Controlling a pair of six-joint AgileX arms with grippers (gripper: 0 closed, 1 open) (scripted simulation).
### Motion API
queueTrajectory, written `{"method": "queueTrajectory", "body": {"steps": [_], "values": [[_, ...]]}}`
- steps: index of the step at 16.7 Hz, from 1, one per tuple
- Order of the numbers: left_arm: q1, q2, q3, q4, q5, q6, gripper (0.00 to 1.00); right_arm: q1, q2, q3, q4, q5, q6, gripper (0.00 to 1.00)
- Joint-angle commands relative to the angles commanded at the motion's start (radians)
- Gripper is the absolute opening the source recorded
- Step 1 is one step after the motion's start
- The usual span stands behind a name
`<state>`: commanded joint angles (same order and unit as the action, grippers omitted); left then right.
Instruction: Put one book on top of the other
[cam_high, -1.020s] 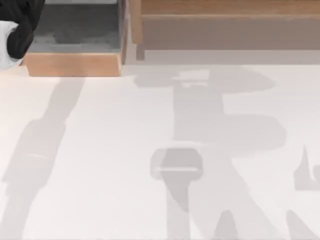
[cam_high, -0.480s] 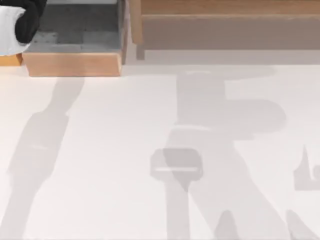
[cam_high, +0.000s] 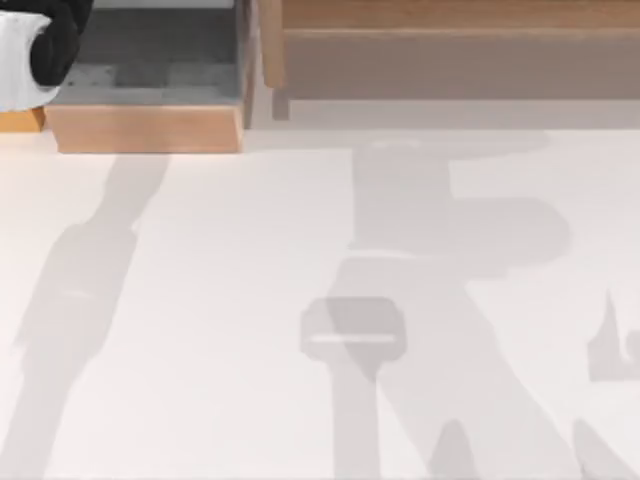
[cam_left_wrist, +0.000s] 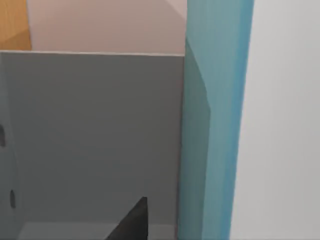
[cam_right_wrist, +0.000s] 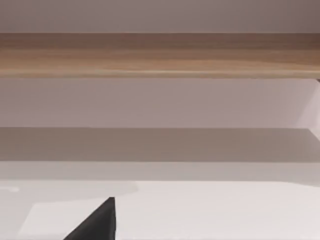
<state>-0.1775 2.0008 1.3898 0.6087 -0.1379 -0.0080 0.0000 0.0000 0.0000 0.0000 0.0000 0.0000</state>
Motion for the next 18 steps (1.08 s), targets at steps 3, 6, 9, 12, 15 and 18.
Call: {"method": "queueTrajectory", "body": {"steps": [3,6,9,12,15,18], "values": [[0.0,0.0,0.0,0.0,0.0,0.0,0.4,0.0,0.0,0.0,0.0,0.0,0.0,1.0],[0.0,0.0,0.0,0.0,0.0,0.0,0.17,0.0,0.0,0.0,0.0,0.0,0.0,1.0],[0.0,0.0,0.0,0.0,0.0,0.0,0.0,0.0,0.0,0.0,0.0,0.0,0.0,1.0],[0.0,0.0,0.0,0.0,0.0,0.0,0.0,0.0,0.0,0.0,0.0,0.0,0.0,1.0],[0.0,0.0,0.0,0.0,0.0,0.0,0.0,0.0,0.0,0.0,0.0,0.0,0.0,1.0],[-0.002,-0.005,-0.002,-0.001,-0.001,0.001,0.0,0.0,0.0,0.0,0.0,0.0,0.0,1.0]]}}
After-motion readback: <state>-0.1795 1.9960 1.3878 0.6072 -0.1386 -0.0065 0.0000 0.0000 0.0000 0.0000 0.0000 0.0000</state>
